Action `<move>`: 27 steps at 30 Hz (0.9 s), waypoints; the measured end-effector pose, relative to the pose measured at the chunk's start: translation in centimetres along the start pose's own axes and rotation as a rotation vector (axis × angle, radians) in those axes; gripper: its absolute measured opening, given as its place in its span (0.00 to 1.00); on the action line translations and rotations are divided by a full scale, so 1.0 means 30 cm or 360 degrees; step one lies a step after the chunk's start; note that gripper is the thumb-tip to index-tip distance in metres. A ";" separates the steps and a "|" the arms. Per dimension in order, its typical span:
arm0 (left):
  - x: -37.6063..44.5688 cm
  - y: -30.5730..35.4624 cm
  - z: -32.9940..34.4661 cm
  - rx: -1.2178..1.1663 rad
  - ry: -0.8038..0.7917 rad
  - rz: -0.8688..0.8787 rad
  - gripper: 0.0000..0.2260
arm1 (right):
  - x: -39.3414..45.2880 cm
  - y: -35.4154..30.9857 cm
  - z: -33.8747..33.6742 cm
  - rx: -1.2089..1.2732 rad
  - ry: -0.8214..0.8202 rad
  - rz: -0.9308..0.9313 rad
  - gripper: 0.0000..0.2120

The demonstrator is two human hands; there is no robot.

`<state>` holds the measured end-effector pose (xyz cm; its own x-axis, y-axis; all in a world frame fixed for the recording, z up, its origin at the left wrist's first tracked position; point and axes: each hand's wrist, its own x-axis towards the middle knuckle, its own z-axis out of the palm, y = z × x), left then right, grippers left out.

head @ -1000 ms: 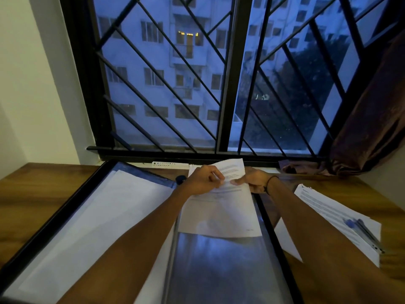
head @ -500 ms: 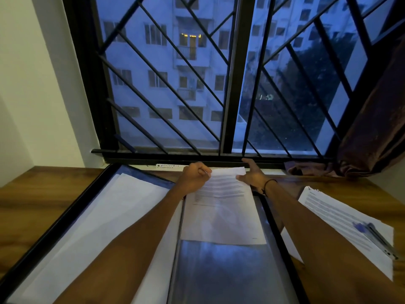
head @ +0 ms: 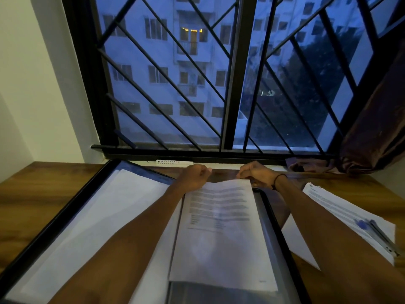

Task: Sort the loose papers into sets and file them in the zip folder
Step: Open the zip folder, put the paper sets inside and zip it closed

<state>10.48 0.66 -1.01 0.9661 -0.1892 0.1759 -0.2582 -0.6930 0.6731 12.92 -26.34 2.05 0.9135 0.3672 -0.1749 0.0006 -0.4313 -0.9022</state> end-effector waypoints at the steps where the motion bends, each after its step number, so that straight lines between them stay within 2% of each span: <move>1: -0.001 0.000 0.002 0.0001 0.0002 0.0006 0.18 | -0.012 -0.004 -0.003 -0.0040 -0.0050 -0.0030 0.11; 4: -0.013 0.021 0.000 -0.0002 -0.0048 -0.0005 0.20 | -0.037 -0.012 -0.011 -0.0191 -0.0132 -0.0116 0.25; 13: -0.057 0.059 -0.011 0.0160 -0.0053 0.0080 0.17 | -0.099 -0.046 0.038 -0.0488 -0.0462 -0.0040 0.26; 15: -0.067 0.062 -0.016 0.0127 -0.0047 0.0056 0.16 | -0.119 -0.058 0.045 -0.0532 -0.0556 -0.0008 0.21; 17: -0.079 0.067 -0.025 0.0098 -0.0039 0.0049 0.15 | -0.134 -0.066 0.045 -0.0472 -0.0537 0.0012 0.16; 19: -0.095 0.078 -0.033 0.0079 -0.0021 0.0042 0.12 | -0.149 -0.066 0.045 -0.0352 -0.0388 0.0086 0.11; 22: -0.115 0.098 -0.050 0.0016 0.0000 0.0046 0.06 | -0.181 -0.064 0.055 -0.0120 -0.0205 0.0224 0.25; 24: -0.126 0.104 -0.062 -0.0010 -0.0002 0.0059 0.03 | -0.209 -0.073 0.059 -0.0006 -0.0234 0.0280 0.28; 27: -0.147 0.106 -0.070 -0.0014 0.0019 0.0087 0.04 | -0.267 -0.078 0.055 0.0301 -0.0427 0.0354 0.19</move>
<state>5.40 0.75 1.88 0.9506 -0.2181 0.2210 -0.3105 -0.6759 0.6684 4.93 -26.91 4.91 0.7442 0.4947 -0.4487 -0.2832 -0.3747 -0.8828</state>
